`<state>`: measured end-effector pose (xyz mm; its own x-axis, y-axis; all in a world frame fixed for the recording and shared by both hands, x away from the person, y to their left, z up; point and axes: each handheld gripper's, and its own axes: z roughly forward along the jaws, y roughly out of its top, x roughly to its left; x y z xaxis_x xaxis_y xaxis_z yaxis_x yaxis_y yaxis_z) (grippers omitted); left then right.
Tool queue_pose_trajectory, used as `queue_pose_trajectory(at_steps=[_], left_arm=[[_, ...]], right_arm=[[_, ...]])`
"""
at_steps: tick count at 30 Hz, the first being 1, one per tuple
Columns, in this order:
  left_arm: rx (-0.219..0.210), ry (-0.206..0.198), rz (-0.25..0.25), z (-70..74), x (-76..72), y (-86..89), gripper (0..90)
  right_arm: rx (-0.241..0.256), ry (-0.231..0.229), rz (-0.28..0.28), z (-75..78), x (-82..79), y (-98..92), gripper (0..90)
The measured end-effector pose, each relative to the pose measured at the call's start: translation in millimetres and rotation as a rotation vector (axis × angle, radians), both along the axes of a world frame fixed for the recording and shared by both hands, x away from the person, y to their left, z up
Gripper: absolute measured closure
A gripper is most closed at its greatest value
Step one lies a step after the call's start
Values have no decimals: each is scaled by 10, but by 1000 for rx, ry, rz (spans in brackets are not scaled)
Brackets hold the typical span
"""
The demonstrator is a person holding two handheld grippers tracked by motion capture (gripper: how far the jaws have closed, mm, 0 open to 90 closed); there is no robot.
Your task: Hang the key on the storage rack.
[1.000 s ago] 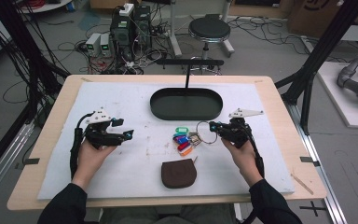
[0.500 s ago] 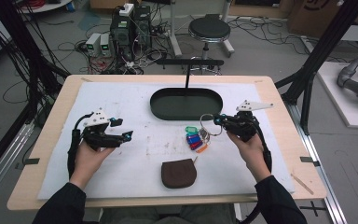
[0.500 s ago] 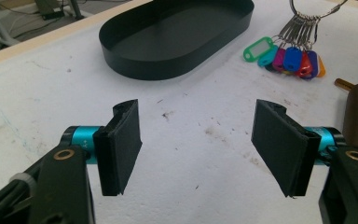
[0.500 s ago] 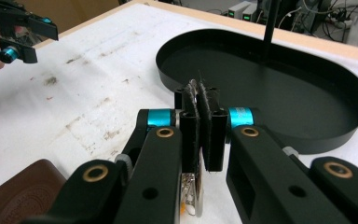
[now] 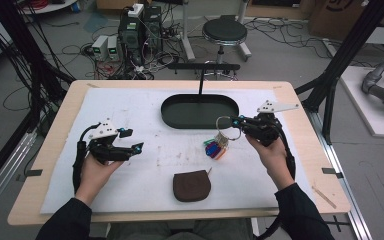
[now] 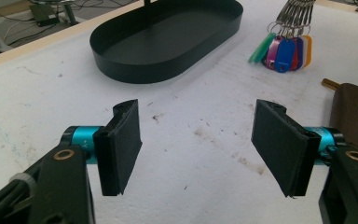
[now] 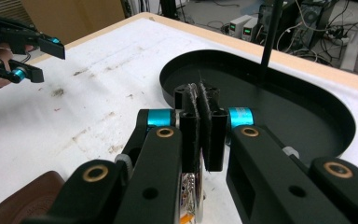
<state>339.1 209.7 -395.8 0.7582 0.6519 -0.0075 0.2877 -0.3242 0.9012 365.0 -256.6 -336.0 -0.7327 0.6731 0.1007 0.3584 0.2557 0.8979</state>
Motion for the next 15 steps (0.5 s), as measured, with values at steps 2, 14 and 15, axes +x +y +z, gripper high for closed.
queue_pose_trajectory(at_steps=[2, 14, 15], left_arm=[[-6, -2, 2, 3, 3, 11, 327], [-7, -1, -4, -17, 8, 1, 327], [-11, 0, -3, -19, 6, -5, 327]], right_arm=[[2, -4, 4, 33, -1, -8, 879], [-1, -38, 16, 293, 48, -54, 879], [-3, -49, 19, 314, 60, -61, 879]])
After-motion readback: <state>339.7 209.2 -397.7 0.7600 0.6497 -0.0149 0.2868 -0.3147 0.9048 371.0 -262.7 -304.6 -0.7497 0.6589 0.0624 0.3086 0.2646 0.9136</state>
